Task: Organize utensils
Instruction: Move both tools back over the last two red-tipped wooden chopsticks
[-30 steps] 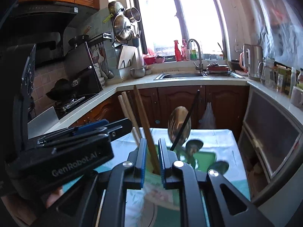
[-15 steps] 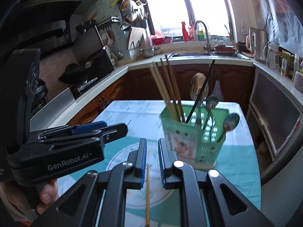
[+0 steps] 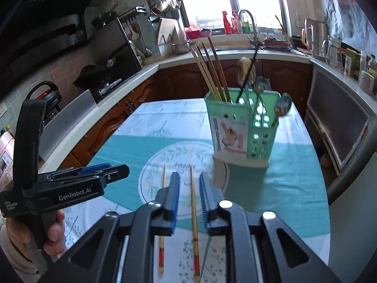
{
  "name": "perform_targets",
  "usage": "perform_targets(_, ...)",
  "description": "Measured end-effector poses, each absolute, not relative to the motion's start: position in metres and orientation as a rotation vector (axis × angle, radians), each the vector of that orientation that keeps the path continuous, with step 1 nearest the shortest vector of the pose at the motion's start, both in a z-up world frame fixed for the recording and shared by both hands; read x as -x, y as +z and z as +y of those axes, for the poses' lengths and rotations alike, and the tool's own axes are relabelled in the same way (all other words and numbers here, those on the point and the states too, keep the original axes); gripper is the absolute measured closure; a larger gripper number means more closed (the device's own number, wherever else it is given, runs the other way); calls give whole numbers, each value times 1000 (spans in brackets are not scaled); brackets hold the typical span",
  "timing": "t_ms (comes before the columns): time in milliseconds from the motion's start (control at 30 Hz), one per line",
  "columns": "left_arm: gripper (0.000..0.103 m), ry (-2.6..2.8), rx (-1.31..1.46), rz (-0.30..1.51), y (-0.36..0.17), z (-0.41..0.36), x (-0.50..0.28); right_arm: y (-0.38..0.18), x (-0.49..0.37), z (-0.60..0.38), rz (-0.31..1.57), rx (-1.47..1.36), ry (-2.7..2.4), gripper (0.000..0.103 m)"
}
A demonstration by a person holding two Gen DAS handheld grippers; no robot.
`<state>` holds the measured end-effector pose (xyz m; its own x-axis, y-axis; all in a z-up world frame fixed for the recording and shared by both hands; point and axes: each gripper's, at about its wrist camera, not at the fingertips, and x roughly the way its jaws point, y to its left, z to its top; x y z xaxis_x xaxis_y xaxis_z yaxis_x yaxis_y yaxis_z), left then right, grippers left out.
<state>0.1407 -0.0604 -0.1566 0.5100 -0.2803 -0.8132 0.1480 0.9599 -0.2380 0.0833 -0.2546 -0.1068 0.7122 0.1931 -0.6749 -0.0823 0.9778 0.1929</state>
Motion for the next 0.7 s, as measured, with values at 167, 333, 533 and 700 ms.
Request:
perform_targets(167,62,-261,125,1143,-189,-74,-149,-127,-75,-260,818,-209,144,83)
perform_targets(333,62,-223,125,1270,-213,-93,-164,-143,-71,-263,863,-230,132,83)
perform_targets(533,55,-191,93,1356,-228,-114,-177,-150,-70,-269,876,-241,130,83)
perform_targets(700,53,-150,44,1390,-239,-124,-179,-155,-69,-274,888,-264,137,83)
